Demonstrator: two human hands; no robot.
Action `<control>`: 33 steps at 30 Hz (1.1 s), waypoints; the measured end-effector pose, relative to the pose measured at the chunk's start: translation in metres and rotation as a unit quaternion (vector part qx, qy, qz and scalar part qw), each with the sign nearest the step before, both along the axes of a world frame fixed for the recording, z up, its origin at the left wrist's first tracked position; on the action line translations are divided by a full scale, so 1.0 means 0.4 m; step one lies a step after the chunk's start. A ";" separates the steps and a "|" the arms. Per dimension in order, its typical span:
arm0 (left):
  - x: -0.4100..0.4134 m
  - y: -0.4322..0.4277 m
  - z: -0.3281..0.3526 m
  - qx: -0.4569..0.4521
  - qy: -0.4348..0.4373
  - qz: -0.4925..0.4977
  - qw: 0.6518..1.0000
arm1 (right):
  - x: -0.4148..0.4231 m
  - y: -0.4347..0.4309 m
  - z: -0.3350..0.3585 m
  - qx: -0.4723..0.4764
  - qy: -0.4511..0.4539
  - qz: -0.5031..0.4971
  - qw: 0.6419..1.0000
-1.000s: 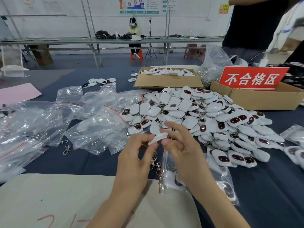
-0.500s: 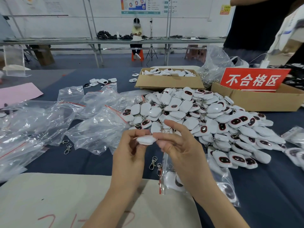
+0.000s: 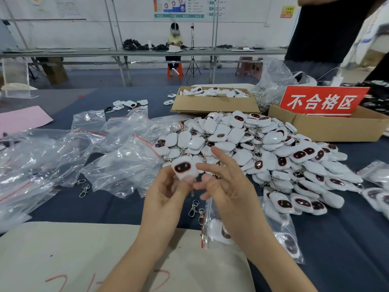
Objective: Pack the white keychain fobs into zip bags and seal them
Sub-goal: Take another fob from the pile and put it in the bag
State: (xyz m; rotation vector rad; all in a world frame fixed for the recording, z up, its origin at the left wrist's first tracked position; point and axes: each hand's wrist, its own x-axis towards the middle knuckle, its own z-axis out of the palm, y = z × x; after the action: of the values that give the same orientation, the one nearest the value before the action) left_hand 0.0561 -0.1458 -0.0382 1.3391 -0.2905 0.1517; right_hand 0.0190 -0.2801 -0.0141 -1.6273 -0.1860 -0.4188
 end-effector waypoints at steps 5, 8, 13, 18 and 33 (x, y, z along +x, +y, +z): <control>0.032 0.047 -0.008 0.101 0.096 -0.009 0.990 | -0.006 -0.069 0.000 -0.178 0.039 -0.097 0.978; 0.039 0.068 -0.016 0.227 0.101 -0.040 0.968 | 0.005 -0.105 -0.020 -0.309 0.113 -0.111 0.938; 0.016 0.041 -0.011 0.259 0.121 -0.133 0.949 | 0.011 -0.118 -0.038 -0.367 0.196 -0.054 0.908; -0.012 -0.008 -0.017 0.203 0.121 -0.118 0.965 | 0.018 -0.127 -0.034 -0.312 0.200 -0.057 0.927; -0.042 -0.021 -0.025 0.247 0.054 -0.105 0.962 | 0.027 -0.183 -0.013 -0.289 0.135 -0.131 0.939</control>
State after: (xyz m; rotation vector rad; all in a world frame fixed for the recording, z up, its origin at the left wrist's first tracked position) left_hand 0.0394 -0.1541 -0.0483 1.7916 -0.3909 -0.1850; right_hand 0.0299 -0.3532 -0.0194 -2.2844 0.1339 -0.3543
